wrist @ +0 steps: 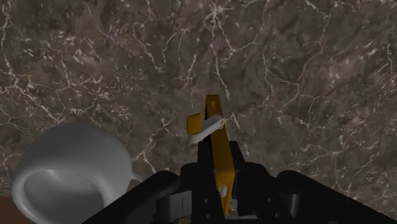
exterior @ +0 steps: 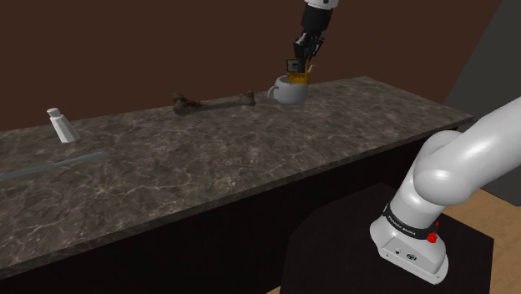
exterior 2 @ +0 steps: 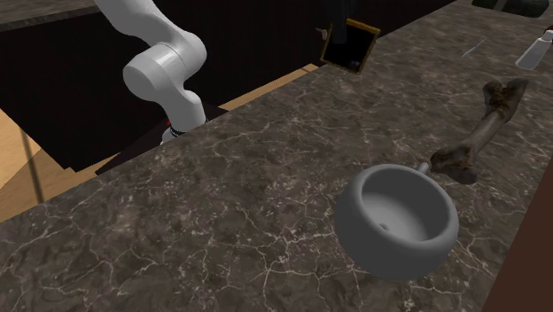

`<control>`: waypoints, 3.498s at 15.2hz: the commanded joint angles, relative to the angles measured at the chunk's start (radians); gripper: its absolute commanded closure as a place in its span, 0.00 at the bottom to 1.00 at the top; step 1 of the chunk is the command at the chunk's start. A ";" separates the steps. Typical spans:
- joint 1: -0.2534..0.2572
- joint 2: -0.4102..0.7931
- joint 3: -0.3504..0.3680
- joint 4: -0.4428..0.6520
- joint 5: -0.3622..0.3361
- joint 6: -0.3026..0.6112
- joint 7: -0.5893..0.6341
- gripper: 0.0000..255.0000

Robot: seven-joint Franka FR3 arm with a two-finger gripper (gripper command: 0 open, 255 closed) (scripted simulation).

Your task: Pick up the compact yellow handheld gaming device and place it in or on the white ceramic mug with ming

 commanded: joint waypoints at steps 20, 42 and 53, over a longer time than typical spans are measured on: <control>-0.105 0.563 -0.214 0.558 0.082 -0.005 -0.326 1.00; -0.100 0.525 -0.210 0.350 0.074 0.167 -0.328 0.00; -0.104 0.525 -0.213 0.474 0.073 0.043 -0.326 0.00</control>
